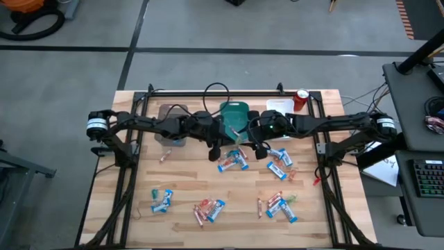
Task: Sort candy
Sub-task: Put the green gummy into the white bin
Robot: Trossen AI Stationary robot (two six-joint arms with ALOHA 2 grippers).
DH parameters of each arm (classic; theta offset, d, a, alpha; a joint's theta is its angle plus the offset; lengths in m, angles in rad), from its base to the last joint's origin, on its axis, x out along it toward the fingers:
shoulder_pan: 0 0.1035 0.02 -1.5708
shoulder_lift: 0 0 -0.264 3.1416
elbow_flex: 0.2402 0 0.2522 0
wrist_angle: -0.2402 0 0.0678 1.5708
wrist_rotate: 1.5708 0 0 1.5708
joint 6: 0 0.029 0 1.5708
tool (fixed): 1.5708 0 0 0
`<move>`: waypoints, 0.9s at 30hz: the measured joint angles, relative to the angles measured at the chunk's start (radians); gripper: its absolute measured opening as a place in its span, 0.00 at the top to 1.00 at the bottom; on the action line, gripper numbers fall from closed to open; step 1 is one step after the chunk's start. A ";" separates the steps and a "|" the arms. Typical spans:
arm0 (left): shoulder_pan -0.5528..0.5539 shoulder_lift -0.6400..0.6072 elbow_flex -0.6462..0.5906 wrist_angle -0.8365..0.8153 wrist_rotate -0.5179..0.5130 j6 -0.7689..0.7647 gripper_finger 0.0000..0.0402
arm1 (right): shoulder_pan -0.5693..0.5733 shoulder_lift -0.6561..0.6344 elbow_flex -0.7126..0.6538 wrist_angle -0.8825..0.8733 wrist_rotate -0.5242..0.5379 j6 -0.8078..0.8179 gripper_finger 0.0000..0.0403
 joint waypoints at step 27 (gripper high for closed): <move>-0.012 0.001 0.022 -0.043 -0.020 -0.020 0.99 | 0.000 0.108 0.058 -0.103 -0.008 0.020 0.89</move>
